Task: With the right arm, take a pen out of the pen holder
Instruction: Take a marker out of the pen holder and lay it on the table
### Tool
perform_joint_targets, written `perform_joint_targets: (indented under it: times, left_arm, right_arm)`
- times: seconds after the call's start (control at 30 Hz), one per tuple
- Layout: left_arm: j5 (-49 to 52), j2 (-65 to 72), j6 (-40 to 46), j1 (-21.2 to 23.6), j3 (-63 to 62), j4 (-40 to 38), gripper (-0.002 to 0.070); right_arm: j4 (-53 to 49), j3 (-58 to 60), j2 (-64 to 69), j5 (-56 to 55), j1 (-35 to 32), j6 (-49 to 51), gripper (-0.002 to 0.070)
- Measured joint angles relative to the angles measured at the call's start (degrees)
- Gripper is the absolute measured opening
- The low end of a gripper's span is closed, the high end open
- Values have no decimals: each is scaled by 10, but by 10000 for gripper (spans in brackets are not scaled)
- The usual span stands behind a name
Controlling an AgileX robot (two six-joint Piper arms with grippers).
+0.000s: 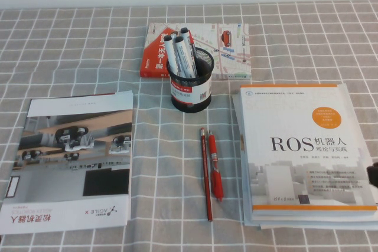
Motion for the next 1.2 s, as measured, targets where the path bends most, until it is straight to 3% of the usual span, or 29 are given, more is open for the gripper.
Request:
perform_joint_targets:
  times: [0.3, 0.43, 0.6, 0.87, 1.2]
  left_arm:
    - [0, 0, 0, 0, 0, 0, -4]
    - [0, 0, 0, 0, 0, 0, -4]
    - [0, 0, 0, 0, 0, 0, -4]
    - [0, 0, 0, 0, 0, 0, -4]
    - [0, 0, 0, 0, 0, 0, -4]
  right_arm:
    - [7, 271, -161, -295, -189, -1, -13]
    - [4, 352, -243, -354, -238, -1, -12]
    - [3, 383, -321, -351, -254, -1, -12]
    - [-7, 384, -420, -237, -255, -7, -13]
    - [-15, 384, -426, -161, -255, -3, -13]
